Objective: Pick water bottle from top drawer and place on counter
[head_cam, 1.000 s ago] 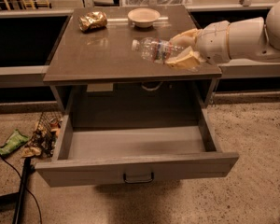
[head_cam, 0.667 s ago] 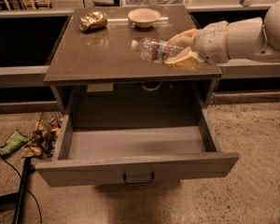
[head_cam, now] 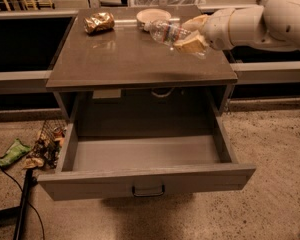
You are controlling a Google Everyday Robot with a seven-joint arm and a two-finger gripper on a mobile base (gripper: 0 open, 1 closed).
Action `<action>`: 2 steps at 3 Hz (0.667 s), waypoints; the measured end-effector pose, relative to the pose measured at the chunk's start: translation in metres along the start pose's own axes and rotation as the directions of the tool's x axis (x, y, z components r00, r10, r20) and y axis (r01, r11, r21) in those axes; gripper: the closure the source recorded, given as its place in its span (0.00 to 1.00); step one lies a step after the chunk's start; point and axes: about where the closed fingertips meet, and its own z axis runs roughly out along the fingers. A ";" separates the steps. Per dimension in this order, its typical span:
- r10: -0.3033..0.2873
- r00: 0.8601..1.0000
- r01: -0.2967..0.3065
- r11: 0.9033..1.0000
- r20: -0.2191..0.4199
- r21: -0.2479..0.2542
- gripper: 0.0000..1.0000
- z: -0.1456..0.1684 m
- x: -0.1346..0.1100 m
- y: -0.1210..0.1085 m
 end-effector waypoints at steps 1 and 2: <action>0.055 0.998 -0.054 0.998 -0.035 0.035 1.00 0.034 0.012 -0.041; 0.119 0.990 -0.113 0.991 -0.078 0.072 1.00 0.056 0.033 -0.065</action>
Offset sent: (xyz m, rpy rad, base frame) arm 0.1334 -0.0195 -0.0316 0.0202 0.1334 -0.2336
